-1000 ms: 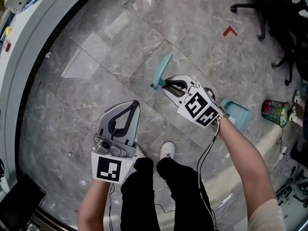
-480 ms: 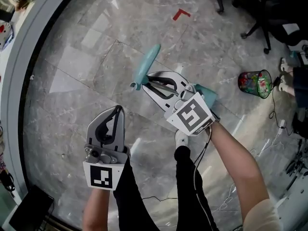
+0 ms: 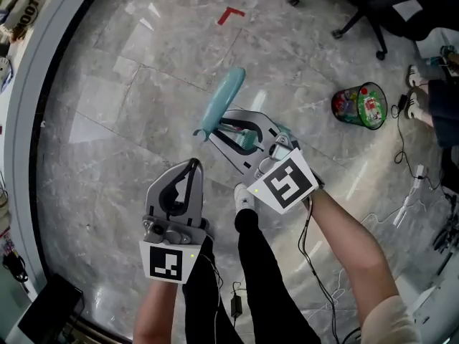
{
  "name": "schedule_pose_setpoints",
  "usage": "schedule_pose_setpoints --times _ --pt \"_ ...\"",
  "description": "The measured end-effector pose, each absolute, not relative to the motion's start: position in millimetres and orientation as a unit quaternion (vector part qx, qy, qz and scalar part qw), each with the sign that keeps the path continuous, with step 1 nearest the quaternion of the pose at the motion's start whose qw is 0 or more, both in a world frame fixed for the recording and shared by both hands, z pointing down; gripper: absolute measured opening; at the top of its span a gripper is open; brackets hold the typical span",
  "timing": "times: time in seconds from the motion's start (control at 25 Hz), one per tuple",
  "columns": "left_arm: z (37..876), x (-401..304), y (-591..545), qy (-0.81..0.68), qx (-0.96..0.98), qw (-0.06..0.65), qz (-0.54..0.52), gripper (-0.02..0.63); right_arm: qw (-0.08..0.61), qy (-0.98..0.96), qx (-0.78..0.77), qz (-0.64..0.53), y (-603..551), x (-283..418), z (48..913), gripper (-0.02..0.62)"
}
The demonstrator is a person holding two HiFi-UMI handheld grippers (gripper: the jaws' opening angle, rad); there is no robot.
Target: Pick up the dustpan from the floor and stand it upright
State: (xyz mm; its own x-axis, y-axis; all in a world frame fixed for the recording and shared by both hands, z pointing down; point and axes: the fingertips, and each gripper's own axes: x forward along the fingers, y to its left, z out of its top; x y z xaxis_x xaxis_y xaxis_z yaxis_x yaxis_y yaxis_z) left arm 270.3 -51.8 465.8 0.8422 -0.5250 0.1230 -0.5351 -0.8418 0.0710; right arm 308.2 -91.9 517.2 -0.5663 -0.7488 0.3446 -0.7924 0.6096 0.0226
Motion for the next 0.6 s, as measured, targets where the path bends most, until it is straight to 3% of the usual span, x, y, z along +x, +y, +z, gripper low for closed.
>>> schedule_pose_setpoints --times 0.28,0.6 --pt "468.4 312.6 -17.5 -0.256 0.964 0.053 0.05 0.011 0.142 -0.864 0.48 0.063 -53.9 355.0 507.4 0.089" --pt "478.3 326.6 -10.8 -0.246 0.965 0.07 0.053 0.011 0.138 -0.858 0.488 0.076 -44.4 355.1 512.5 0.089"
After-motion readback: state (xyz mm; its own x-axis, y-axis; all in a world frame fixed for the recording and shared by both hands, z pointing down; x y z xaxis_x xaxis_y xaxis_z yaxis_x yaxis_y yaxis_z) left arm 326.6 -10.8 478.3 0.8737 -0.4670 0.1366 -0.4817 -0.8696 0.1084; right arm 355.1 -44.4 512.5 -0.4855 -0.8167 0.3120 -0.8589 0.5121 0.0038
